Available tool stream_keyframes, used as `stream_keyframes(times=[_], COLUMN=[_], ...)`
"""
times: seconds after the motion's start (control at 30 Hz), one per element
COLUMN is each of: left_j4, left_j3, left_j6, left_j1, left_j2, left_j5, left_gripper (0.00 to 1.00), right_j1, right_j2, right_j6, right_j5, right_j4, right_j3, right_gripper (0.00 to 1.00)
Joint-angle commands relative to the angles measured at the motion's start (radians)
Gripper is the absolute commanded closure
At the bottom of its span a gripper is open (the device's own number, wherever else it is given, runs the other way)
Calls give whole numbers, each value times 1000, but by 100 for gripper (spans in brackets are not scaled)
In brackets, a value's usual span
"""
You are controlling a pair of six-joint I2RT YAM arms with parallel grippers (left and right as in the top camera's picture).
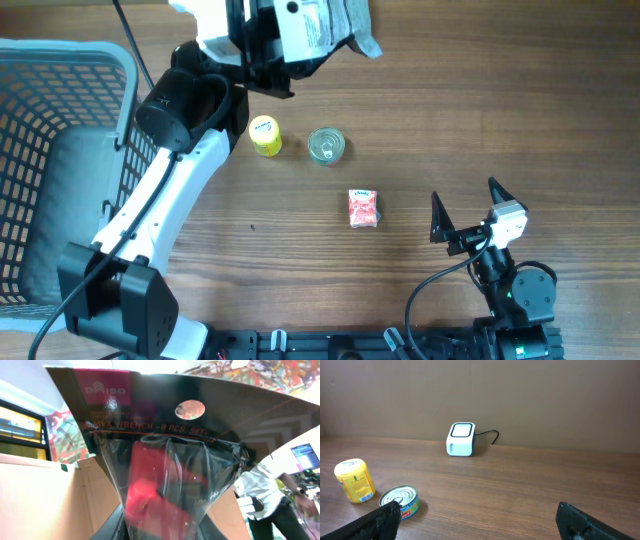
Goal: Scan the item barcode
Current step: 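Lift the hex wrench package high with the left gripper, then carry the package toward the white scanner and drop it beside it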
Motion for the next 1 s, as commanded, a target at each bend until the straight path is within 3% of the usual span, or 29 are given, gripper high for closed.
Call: stream_keyframes(times=[0.0, 0.2, 0.3, 0.47, 0.7, 0.87, 0.97], left_j4=[29, -84, -452, -855, -1113, -1248, -1336], left_j3=[24, 24, 24, 24, 24, 24, 24], left_j6=[-2, -1, 26, 51, 51, 114, 156], left_j1=[2, 2, 2, 3, 2, -44, -104], left_j2=[-18, -18, -18, -17, -16, 5, 14], left_j5=[25, 20, -31, -196, -333, -546, -759], left_gripper=[89, 89, 89, 88, 87, 88, 85], right_j1=[4, 4, 4, 4, 4, 4, 4], right_j2=[-3, -3, -3, -3, -3, -3, -3], right_j6=[-6, -6, -6, -6, -6, -6, -6], right_j5=[13, 13, 13, 13, 13, 13, 13], right_j4=[5, 6, 6, 6, 6, 6, 6], right_j3=[-1, -1, -1, -1, -1, -1, -1], right_gripper=[0, 0, 0, 1, 0, 0, 0])
